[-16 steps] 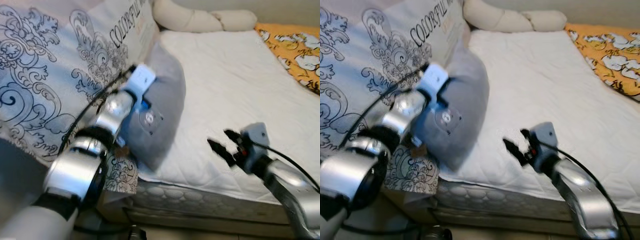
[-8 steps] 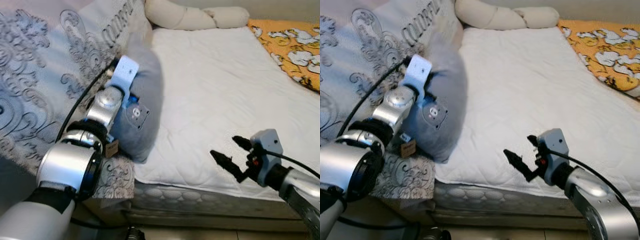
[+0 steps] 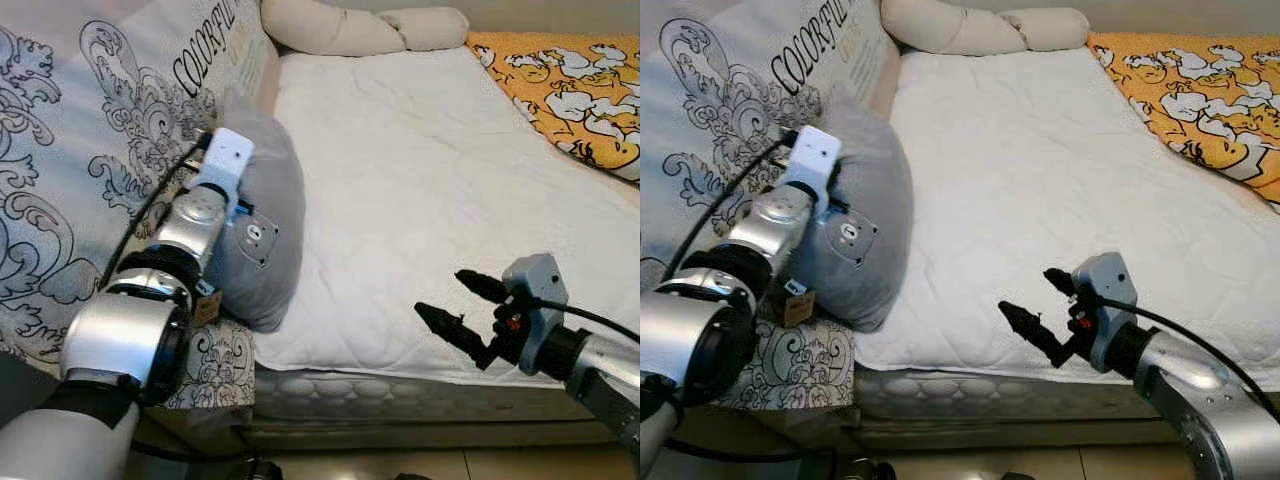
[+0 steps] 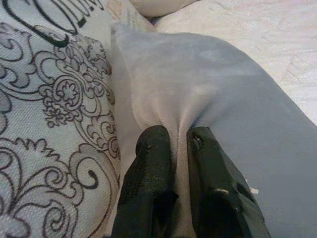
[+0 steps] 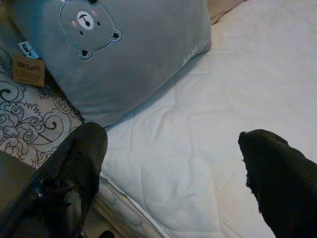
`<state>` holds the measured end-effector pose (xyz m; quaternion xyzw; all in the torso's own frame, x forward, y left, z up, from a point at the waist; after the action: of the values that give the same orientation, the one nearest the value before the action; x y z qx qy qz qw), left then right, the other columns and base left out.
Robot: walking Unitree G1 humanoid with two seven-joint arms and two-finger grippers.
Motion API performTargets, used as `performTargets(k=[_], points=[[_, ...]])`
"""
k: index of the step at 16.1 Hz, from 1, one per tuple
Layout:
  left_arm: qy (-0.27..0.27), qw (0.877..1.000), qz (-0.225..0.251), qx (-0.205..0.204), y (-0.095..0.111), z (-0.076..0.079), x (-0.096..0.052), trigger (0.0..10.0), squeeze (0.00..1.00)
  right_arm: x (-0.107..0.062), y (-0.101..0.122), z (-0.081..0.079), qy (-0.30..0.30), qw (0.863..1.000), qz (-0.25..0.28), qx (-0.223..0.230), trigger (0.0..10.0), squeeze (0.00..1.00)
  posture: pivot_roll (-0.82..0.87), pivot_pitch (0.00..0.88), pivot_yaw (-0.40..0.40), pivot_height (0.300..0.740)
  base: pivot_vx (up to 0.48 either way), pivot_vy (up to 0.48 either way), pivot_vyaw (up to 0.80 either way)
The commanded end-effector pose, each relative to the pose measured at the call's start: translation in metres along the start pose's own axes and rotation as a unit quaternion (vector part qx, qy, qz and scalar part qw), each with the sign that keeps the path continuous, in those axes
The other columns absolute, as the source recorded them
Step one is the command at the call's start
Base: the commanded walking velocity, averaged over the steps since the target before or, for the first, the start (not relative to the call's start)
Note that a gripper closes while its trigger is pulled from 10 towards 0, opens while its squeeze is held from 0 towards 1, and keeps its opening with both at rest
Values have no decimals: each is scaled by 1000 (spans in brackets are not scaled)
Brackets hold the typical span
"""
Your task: Clean up the room
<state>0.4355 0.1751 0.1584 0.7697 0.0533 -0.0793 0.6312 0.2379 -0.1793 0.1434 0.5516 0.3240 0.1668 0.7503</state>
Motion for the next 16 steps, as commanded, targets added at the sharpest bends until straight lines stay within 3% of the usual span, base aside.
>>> performTargets(k=[1, 4, 8, 10, 12, 14, 16], points=[[7, 1000, -11, -1, -3, -7, -1, 10000, 1000, 0, 4, 2, 4, 1000, 1, -6, 10000, 1000, -207, 41, 40, 740, 0, 0, 0], [-6, 1000, -1, -12, 7, -13, 0, 10000, 1000, 6, 7, 2, 11, 1000, 10, -4, 10000, 1000, -192, 18, 40, 740, 0, 0, 0], [-15, 997, 66, -44, 39, -23, -1, 10000, 1000, 12, 9, 7, 1, 1000, 22, -8, 10000, 1000, -162, 0, 50, 740, 0, 0, 0], [-39, 983, 136, -115, 71, -30, -4, 10000, 1000, 18, 14, 11, -28, 998, 49, -1, 10000, 1000, -128, 0, 60, 740, 0, 0, 0], [-82, 973, 163, -138, 78, -19, -7, 10000, 1000, 21, 16, 11, -45, 997, 60, 4, 10000, 1000, -110, 0, 61, 740, 0, 0, 0], [-124, 964, 182, -146, 71, -1, -10, 10000, 980, 26, 15, 13, -79, 995, 68, 11, 10000, 1000, -78, 0, 67, 740, 0, 0, 0], [-138, 948, 193, -211, 33, 32, -30, 10000, 980, 33, 11, 25, -177, 981, 71, 37, 10000, 1000, -76, 0, 86, 740, 0, -236, 0]])
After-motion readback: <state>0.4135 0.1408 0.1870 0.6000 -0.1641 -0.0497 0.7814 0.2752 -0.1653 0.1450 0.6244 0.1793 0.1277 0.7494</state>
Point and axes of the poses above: a point about 5 cm out from each wrist's last joint towards the gripper, its own x axis pointing out of the wrist towards the gripper, its own y axis along the axis of the wrist's last joint, z = x × y, the point moved 3 cm from there along x, pointing out of the wrist towards the gripper, and after that the axes turned 14 degrees about -x, right-handed, at the moved point
